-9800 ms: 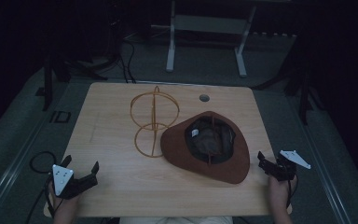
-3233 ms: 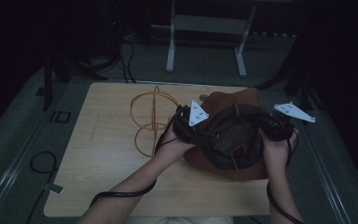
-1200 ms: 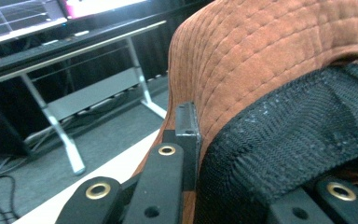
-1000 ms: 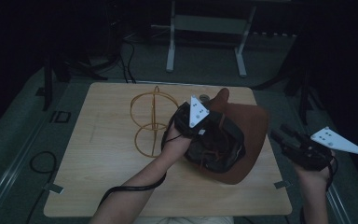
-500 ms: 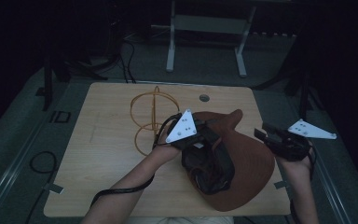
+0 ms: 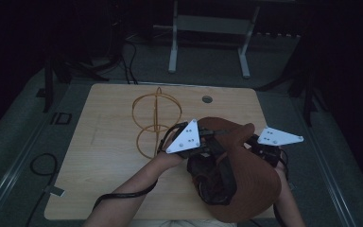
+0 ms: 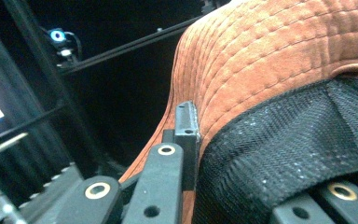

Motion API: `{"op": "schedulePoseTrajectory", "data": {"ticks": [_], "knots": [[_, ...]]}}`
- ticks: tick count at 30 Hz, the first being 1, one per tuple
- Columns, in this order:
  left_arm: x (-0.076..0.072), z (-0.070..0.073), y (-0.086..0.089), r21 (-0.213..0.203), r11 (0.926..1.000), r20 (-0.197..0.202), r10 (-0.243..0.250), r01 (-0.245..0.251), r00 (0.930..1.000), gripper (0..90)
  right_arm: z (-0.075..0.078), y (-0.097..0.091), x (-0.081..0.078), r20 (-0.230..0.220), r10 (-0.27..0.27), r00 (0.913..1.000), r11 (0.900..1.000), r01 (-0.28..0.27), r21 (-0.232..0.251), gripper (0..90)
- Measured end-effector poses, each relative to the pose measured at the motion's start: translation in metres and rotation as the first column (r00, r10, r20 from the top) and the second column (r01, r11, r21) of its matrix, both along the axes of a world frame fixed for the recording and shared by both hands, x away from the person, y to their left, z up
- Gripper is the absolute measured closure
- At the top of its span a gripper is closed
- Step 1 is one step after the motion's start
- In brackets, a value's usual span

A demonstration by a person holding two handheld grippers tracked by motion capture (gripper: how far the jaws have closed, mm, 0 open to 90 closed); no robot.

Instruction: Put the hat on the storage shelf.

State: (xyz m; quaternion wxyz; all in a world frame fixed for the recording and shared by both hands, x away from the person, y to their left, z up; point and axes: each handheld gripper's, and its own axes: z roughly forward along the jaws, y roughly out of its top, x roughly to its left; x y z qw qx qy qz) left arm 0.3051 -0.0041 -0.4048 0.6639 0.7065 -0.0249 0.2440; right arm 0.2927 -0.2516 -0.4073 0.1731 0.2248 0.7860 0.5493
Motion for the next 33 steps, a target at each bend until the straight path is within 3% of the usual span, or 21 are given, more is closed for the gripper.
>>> {"op": "schedulePoseTrajectory", "data": {"ticks": [5, 11, 16, 20, 24, 27, 33], "knots": [[-0.001, 0.0, -0.001, -0.002, 0.9997, -0.001, 0.024, -0.024, 0.9997, 85.7, 0.0, 0.008, 0.003, 0.01, 0.013, 0.9999, 0.9995, -0.014, 0.027, 52.4], [-0.002, 0.001, -0.005, -0.003, 0.9998, -0.013, 0.018, -0.018, 0.9998, 85.6, 0.003, 0.012, 0.004, 0.028, 0.041, 0.9987, 0.9966, -0.043, 0.07, 53.3], [0.0, 0.002, -0.007, 0.013, 0.9999, -0.039, 0.007, -0.006, 0.9992, 85.3, 0.004, 0.012, 0.004, 0.031, 0.089, 0.9956, 0.9921, -0.091, 0.086, 65.9], [0.002, 0.0, -0.008, 0.019, 0.9998, -0.048, 0.009, -0.008, 0.9988, 85.1, 0.001, 0.012, 0.006, 0.007, 0.117, 0.9931, 0.988, -0.117, 0.1, 80.5], [0.004, 0.0, -0.007, 0.033, 0.9994, -0.053, 0.003, -0.001, 0.9986, 83.6, -0.001, 0.013, 0.006, 0.002, 0.118, 0.993, 0.9871, -0.118, 0.109, 85.4], [0.006, 0.002, -0.005, 0.043, 0.999, -0.065, 0.017, -0.014, 0.9978, 73.4, -0.003, 0.012, 0.006, -0.008, 0.108, 0.9941, 0.9892, -0.107, 0.101, 86.7], [0.007, 0.01, 0.001, 0.041, 0.9981, -0.09, 0.05, -0.047, 0.9947, 52.7, 0.002, 0.006, 0.004, 0.015, 0.082, 0.9965, 0.9911, -0.083, 0.104, 87.0]]}}
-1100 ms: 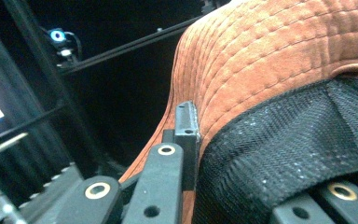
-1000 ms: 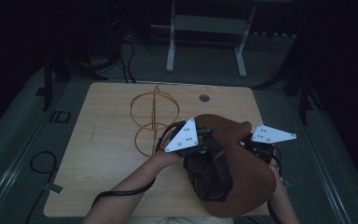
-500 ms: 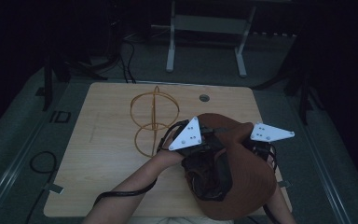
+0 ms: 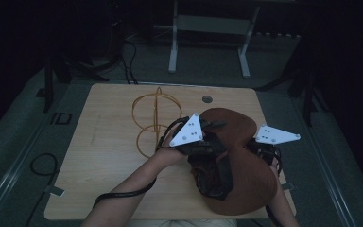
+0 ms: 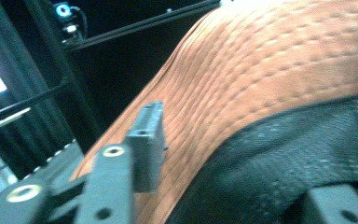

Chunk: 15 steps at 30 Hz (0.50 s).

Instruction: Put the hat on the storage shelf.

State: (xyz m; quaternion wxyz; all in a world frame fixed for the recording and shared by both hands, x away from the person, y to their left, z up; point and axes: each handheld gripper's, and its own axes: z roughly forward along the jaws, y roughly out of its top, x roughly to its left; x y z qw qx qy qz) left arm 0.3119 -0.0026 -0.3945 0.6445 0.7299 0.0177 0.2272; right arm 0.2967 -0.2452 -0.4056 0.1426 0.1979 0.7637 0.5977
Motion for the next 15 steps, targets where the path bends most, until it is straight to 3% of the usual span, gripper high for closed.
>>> {"op": "schedulePoseTrajectory", "data": {"ticks": [8, 11, 15], "knots": [[-0.003, 0.004, 0.003, 0.02, 0.9993, 0.001, 0.031, -0.031, 0.9995, 43.7, 0.007, -0.005, -0.002, 0.009, -0.02, 0.9998, 0.9998, 0.02, 0.004, 87.2], [-0.002, 0.007, 0.009, 0.038, 0.9964, -0.018, 0.076, -0.076, 0.9969, 38.7, 0.008, -0.008, -0.002, 0.006, -0.03, 0.9995, 0.9994, 0.03, 0.016, 87.2], [-0.003, 0.01, 0.02, 0.036, 0.9948, -0.036, 0.096, -0.095, 0.9947, 37.8, 0.01, -0.016, -0.001, 0.011, -0.058, 0.9982, 0.9977, 0.058, 0.036, 87.2]]}}
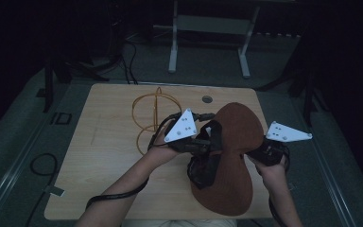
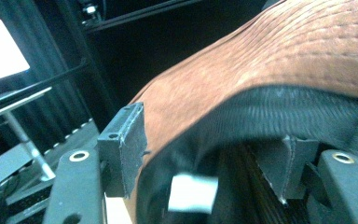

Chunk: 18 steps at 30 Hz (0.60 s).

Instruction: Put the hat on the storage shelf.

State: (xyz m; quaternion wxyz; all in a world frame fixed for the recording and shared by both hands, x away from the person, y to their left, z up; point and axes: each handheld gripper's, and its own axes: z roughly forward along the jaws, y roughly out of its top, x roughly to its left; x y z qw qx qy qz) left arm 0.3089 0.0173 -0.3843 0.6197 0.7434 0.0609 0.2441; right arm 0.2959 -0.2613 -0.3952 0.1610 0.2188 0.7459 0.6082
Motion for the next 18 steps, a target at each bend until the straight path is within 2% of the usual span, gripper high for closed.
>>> {"op": "schedulePoseTrajectory", "data": {"ticks": [2, 9, 10, 14, 18], "knots": [[0.0, 0.001, 0.006, 0.004, 0.9999, -0.014, 0.012, -0.012, 0.9998, 37.8, 0.002, -0.005, 0.001, 0.002, -0.017, 0.9999, 0.9998, 0.017, 0.014, 87.2], [-0.004, 0.002, 0.025, 0.03, 0.997, -0.02, 0.073, -0.072, 0.9972, 37.5, 0.01, -0.017, 0.004, 0.018, -0.072, 0.9972, 0.9965, 0.072, 0.043, 87.1], [-0.005, 0.001, 0.033, 0.03, 0.9963, -0.033, 0.082, -0.081, 0.9961, 37.2, 0.013, -0.021, 0.007, 0.018, -0.095, 0.9953, 0.9943, 0.094, 0.05, 87.1], [-0.008, -0.001, 0.05, 0.04, 0.9933, -0.057, 0.111, -0.108, 0.9922, 35.1, 0.019, -0.026, 0.014, 0.017, -0.125, 0.992, 0.99, 0.123, 0.068, 87.1], [-0.017, -0.006, 0.071, 0.02, 0.9907, -0.079, 0.136, -0.135, 0.9876, 29.2, 0.025, -0.028, 0.023, 0.016, -0.139, 0.9902, 0.9867, 0.137, 0.087, 87.1]]}}
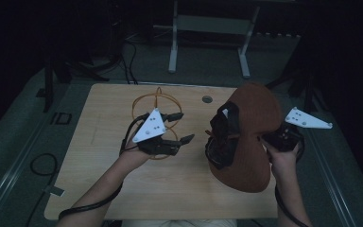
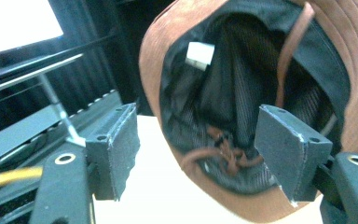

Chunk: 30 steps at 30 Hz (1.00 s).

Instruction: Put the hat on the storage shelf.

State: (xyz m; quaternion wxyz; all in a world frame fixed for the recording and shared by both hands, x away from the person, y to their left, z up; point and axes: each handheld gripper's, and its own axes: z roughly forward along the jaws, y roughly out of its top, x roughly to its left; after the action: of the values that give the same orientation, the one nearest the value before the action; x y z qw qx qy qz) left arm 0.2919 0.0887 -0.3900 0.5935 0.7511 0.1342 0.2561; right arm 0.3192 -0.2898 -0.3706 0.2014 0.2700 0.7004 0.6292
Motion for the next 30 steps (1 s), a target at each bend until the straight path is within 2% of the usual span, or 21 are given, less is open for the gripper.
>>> {"op": "schedulePoseTrajectory", "data": {"ticks": [2, 3, 4, 6, 8, 11, 14, 17, 19, 22, 25, 27, 29, 30], "knots": [[-0.004, -0.004, 0.012, -0.014, 0.9994, -0.004, 0.031, -0.031, 0.9995, 26.6, 0.003, 0.001, 0.005, 0.002, -0.011, 0.9999, 0.9999, 0.011, 0.001, 87.1], [-0.004, -0.004, 0.012, -0.014, 0.9994, -0.004, 0.031, -0.031, 0.9995, 23.8, 0.005, 0.002, 0.008, 0.005, -0.014, 0.9999, 0.9999, 0.014, -0.002, 87.1], [-0.007, -0.008, 0.025, -0.022, 0.9974, -0.011, 0.068, -0.068, 0.9976, 22.3, 0.007, 0.004, 0.01, 0.007, -0.021, 0.9998, 0.9998, 0.021, -0.001, 87.1], [-0.009, -0.012, 0.038, -0.021, 0.9956, -0.03, 0.09, -0.091, 0.9955, 14.8, 0.01, 0.006, 0.015, 0.01, -0.027, 0.9996, 0.9996, 0.027, -0.004, 87.1], [-0.012, -0.018, 0.051, -0.021, 0.991, -0.034, 0.131, -0.132, 0.9907, 14.6, 0.013, 0.009, 0.021, 0.013, -0.034, 0.9993, 0.9994, 0.034, -0.008, 87.1], [-0.016, -0.029, 0.07, -0.014, 0.9826, -0.052, 0.184, -0.185, 0.9815, 11.6, 0.018, 0.013, 0.029, 0.012, -0.042, 0.999, 0.9991, 0.042, -0.01, 87.1], [-0.02, -0.044, 0.089, -0.019, 0.9698, -0.086, 0.241, -0.243, 0.9668, 8.6, 0.023, 0.016, 0.037, 0.009, -0.049, 0.9988, 0.9988, 0.049, -0.009, 87.1], [-0.025, -0.061, 0.108, -0.018, 0.9504, -0.112, 0.307, -0.311, 0.9452, 7.0, 0.028, 0.02, 0.046, 0.011, -0.053, 0.9985, 0.9986, 0.053, -0.002, 87.1], [-0.028, -0.075, 0.117, -0.009, 0.9322, -0.129, 0.358, -0.362, 0.9248, 3.8, 0.033, 0.023, 0.051, 0.014, -0.057, 0.9983, 0.9984, 0.057, 0.002, 87.1], [-0.033, -0.098, 0.13, 0.026, 0.9095, -0.138, 0.414, -0.415, 0.8997, 3.3, 0.039, 0.029, 0.059, 0.014, -0.06, 0.9981, 0.9982, 0.06, 0.002, 87.1], [-0.038, -0.121, 0.142, 0.022, 0.8931, -0.177, 0.446, -0.449, 0.8774, 3.3, 0.045, 0.037, 0.065, 0.02, -0.058, 0.9981, 0.9983, 0.058, -0.003, 87.1], [-0.042, -0.134, 0.148, 0.014, 0.877, -0.196, 0.474, -0.48, 0.8588, 3.3, 0.048, 0.043, 0.07, 0.024, -0.058, 0.998, 0.9983, 0.058, 0.0, 87.1], [-0.046, -0.144, 0.154, 0.007, 0.8683, -0.214, 0.486, -0.496, 0.8474, 3.3, 0.05, 0.048, 0.074, 0.019, -0.052, 0.9985, 0.9986, 0.052, 0.008, 87.1], [-0.048, -0.148, 0.156, 0.004, 0.8599, -0.213, 0.499, -0.51, 0.8398, 3.3, 0.051, 0.051, 0.076, 0.02, -0.054, 0.9984, 0.9985, 0.054, 0.004, 87.1]]}}
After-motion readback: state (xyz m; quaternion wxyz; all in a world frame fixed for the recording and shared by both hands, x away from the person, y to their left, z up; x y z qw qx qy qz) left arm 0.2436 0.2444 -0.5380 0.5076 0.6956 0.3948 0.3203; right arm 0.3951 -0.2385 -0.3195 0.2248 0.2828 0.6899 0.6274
